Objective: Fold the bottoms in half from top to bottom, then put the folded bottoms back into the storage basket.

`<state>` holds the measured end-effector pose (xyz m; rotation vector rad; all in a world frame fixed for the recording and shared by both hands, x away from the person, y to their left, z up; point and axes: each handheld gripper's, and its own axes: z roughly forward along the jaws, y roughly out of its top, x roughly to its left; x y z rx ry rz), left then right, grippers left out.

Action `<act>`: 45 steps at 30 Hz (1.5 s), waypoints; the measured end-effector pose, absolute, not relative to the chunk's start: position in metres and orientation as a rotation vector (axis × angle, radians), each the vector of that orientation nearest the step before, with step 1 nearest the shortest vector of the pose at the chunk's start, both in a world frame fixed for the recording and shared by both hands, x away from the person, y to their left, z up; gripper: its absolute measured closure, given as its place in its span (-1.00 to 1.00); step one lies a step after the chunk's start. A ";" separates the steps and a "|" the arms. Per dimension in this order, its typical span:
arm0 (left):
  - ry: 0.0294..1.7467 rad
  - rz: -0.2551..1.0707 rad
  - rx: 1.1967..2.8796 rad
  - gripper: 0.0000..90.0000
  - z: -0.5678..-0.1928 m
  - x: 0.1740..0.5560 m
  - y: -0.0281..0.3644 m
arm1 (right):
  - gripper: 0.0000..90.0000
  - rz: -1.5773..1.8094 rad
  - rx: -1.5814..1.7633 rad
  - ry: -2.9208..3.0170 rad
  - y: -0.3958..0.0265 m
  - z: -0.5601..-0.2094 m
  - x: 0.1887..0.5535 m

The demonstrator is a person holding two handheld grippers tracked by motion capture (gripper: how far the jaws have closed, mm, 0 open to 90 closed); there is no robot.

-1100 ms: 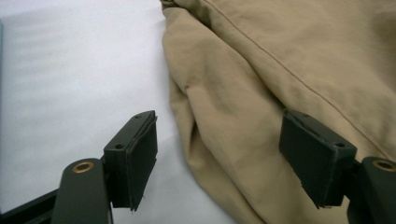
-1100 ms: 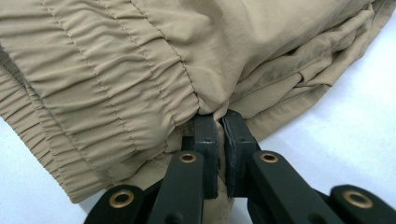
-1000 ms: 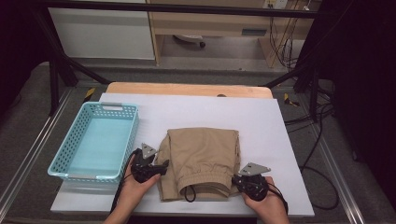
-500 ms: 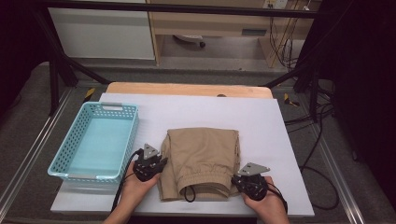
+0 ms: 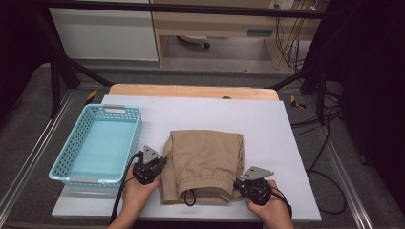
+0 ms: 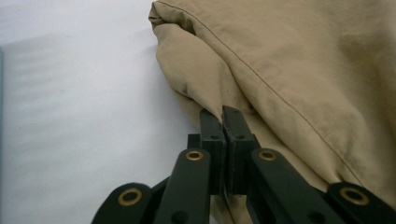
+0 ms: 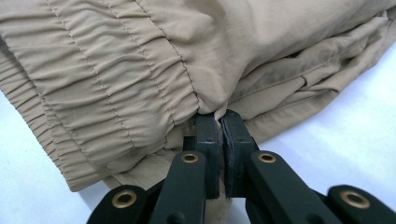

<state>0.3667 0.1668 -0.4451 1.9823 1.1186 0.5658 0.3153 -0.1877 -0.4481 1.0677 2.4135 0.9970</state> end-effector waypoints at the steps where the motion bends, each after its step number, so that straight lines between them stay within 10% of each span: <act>1: 1.124 0.572 1.980 0.96 -0.445 0.367 0.168 | 0.94 0.999 1.062 2.417 -0.186 -0.448 0.315; 8: 1.136 0.567 1.954 0.94 -0.445 0.364 0.171 | 0.86 1.016 1.031 2.428 -0.180 -0.447 0.314; 15: 1.154 0.558 1.983 0.43 -0.452 0.365 0.168 | -0.05 1.010 1.065 2.426 -0.189 -0.447 0.306; 25: 1.157 0.546 2.010 0.25 -0.457 0.364 0.164 | -0.54 1.015 1.040 2.520 -0.190 -0.453 0.302; 34: 1.156 0.546 2.015 0.23 -0.458 0.364 0.163 | -0.71 0.992 0.946 2.526 -0.188 -0.457 0.297; 45: 1.148 0.562 2.030 0.21 -0.458 0.363 0.161 | -0.23 1.005 0.919 2.528 -0.186 -0.454 0.299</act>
